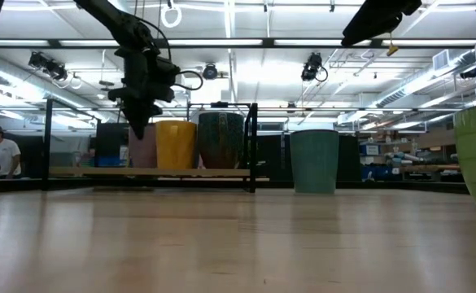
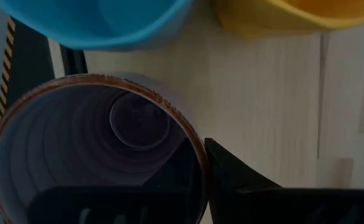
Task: Place coffee mugs
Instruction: Put the purple-white mug on the shelf, then put the blue and white mug on the shelf
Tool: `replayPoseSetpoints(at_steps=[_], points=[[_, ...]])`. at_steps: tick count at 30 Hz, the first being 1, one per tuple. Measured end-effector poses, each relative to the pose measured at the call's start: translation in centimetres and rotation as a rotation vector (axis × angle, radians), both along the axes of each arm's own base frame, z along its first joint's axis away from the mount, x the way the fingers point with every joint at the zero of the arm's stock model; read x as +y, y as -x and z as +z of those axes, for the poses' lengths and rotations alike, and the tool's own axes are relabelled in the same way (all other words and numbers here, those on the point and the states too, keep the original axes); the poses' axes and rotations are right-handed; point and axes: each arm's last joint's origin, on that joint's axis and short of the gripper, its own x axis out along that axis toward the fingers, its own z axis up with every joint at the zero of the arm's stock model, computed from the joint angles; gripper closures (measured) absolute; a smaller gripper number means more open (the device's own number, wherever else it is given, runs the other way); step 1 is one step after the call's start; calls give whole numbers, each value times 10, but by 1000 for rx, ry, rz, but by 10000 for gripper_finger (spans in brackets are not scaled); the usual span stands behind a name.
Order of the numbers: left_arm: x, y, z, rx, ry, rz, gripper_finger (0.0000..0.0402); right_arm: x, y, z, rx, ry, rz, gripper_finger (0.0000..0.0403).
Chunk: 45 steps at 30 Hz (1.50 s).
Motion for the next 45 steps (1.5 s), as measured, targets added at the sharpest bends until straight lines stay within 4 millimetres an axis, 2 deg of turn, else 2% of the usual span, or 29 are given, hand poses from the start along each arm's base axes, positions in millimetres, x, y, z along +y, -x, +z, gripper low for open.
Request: replayPoseSetpoints(at_steps=[7,15,25,35,45], points=[[-1,0,0,-4,7,1,377,0,0,0,-3,0,1,174],[-2,-3,0,-10,10,42,315,0,0,0,-5,0,1,174],[-10,-15,0,0,-13,28,290,-2,-1,0,-6,2,-9,174],[-12,-19,1,1,-32,20,240,-2,-1,0,-5,1,-8,174],[-17,-15,13,-21,-66,33,234,-2,-1,0,-5,0,-7,174]])
